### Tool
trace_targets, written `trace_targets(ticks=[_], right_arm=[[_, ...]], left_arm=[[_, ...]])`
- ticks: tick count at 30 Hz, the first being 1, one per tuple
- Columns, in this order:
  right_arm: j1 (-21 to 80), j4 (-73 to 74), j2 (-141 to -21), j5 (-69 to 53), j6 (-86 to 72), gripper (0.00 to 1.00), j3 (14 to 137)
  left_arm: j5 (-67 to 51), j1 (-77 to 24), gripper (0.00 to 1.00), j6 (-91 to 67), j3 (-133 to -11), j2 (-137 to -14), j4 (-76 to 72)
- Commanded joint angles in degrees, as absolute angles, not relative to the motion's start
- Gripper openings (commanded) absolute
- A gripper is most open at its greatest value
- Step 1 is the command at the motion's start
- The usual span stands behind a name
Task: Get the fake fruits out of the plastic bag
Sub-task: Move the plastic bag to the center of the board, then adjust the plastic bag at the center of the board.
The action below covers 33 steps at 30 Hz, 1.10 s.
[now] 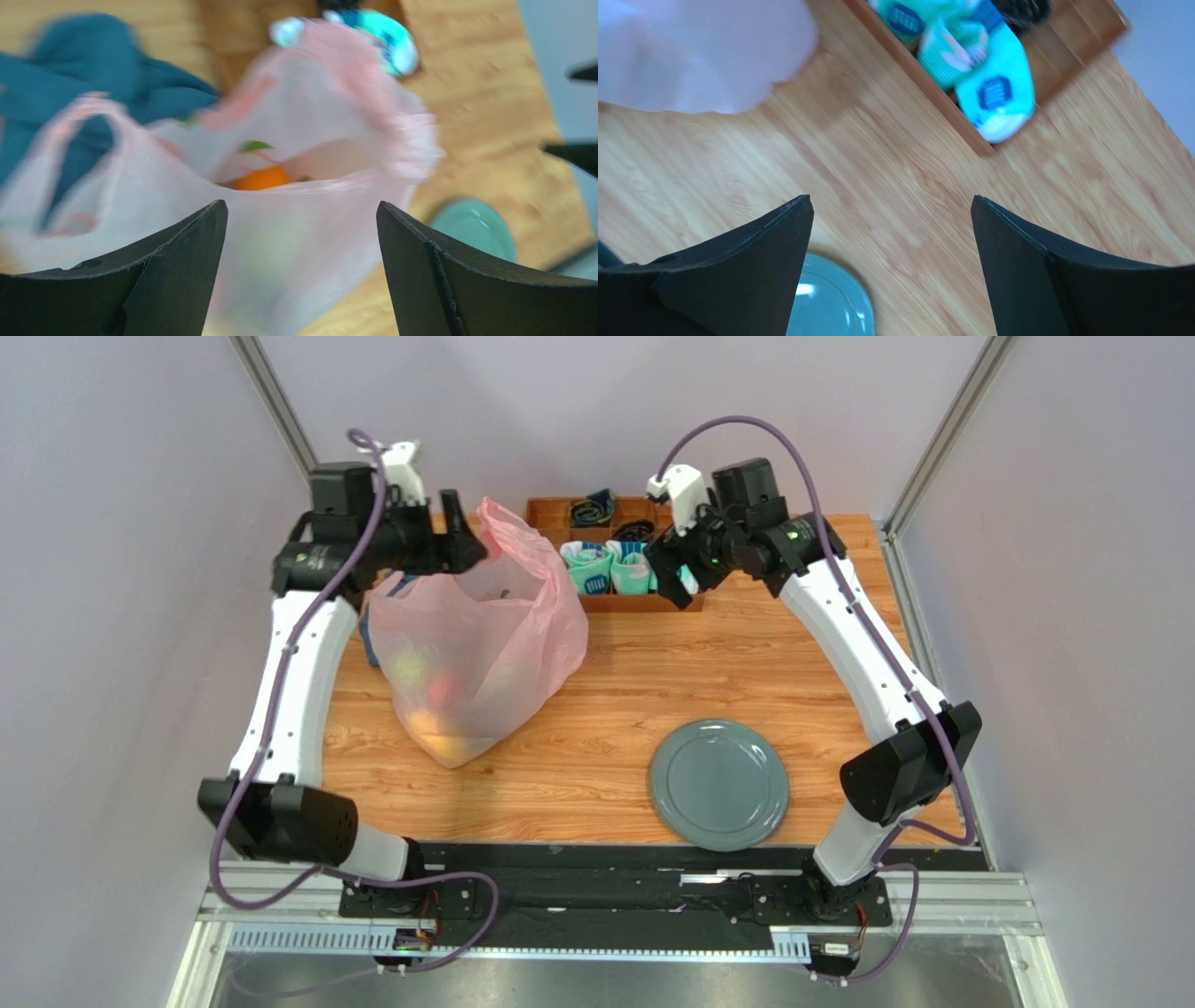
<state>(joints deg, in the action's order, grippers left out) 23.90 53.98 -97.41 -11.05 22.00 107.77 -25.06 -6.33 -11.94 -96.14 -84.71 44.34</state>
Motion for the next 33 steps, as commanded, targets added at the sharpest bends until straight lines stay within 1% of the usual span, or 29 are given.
trace_targets(ticks=[1,4,6,7,9,13,15,17,21,22,24,25,26,27,28,29,30,31,32,33], right_arm=[[32.15,52.12,-96.41,-15.64,20.21,0.88,113.63],[36.47,48.88,-100.09,-15.12,20.04,0.89,118.46],[38.66,45.97,-102.99,-12.5,19.08,0.9,121.01],[39.19,45.53,-106.84,-11.78,17.68,0.9,125.46],[40.6,45.18,-112.72,-11.42,16.7,0.91,130.49],[44.46,42.38,-120.49,-9.06,19.68,0.93,142.44],[46.48,40.7,-123.47,-7.21,19.95,0.95,144.31],[47.37,37.19,-124.54,-5.38,20.39,0.95,143.27],[47.82,31.04,-128.39,4.29,20.65,0.95,141.68],[47.73,29.55,-129.28,6.13,20.65,0.93,142.03],[46.68,29.35,-131.99,9.66,19.7,0.83,145.61],[46.32,29.7,-132.71,10.19,19.6,0.78,147.29],[46.23,29.53,-133.15,11.33,19.86,0.65,148.44],[46.06,29.36,-133.5,11.34,21.26,0.6,149.75],[46.05,28.83,-133.51,11.25,22.23,0.55,150.03],[46.14,28.57,-133.24,10.99,22.93,0.47,150.12],[46.06,28.74,-133.07,10.9,23.72,0.45,150.29],[46.05,29.26,-132.89,10.81,23.82,0.42,150.38],[45.97,29.62,-132.72,10.55,23.91,0.4,150.38],[45.97,30.23,-132.28,10.29,23.91,0.38,150.38]], left_arm=[[-7.79,-3.69,0.87,-5.71,-97.12,-81.12,45.79],[-2.66,-2.2,0.88,-9.4,-98.79,-83.49,48.95],[-2.03,-1.67,0.89,-10.72,-98.09,-85.24,48.26],[-0.11,-1.67,0.89,-10.9,-97.82,-86.12,47.9],[3.41,-1.23,0.9,-12.12,-99.22,-89.71,48.86],[4.48,2.8,0.9,-15.38,-101.16,-93.51,51.33],[4.22,4.83,0.9,-15.91,-101.51,-96.31,50.71],[3.43,6.23,0.9,-16.0,-103.44,-99.21,50.01],[-2.97,6.59,0.88,-15.82,-107.84,-108.7,47.82],[-4.55,6.77,0.8,-15.39,-109.32,-109.94,46.59],[-9.64,6.68,0.66,-13.71,-111.26,-113.02,46.41],[-10.62,6.68,0.52,-13.36,-112.66,-113.46,46.32],[-11.68,6.68,0.47,-13.19,-112.94,-113.64,45.97],[-15.34,6.85,0.42,-13.1,-113.03,-113.47,45.36],[-17.9,6.94,0.34,-13.01,-113.64,-113.64,44.22],[-19.15,7.03,0.28,-13.36,-114.51,-113.9,44.56],[-19.68,7.03,0.22,-13.71,-115.13,-114.43,44.73],[-20.04,7.03,0.03,-13.8,-115.14,-114.35,44.39],[-20.39,7.03,0.0,-13.71,-114.96,-114.08,44.3],[-20.48,7.03,0.0,-13.62,-114.61,-113.82,44.21]])
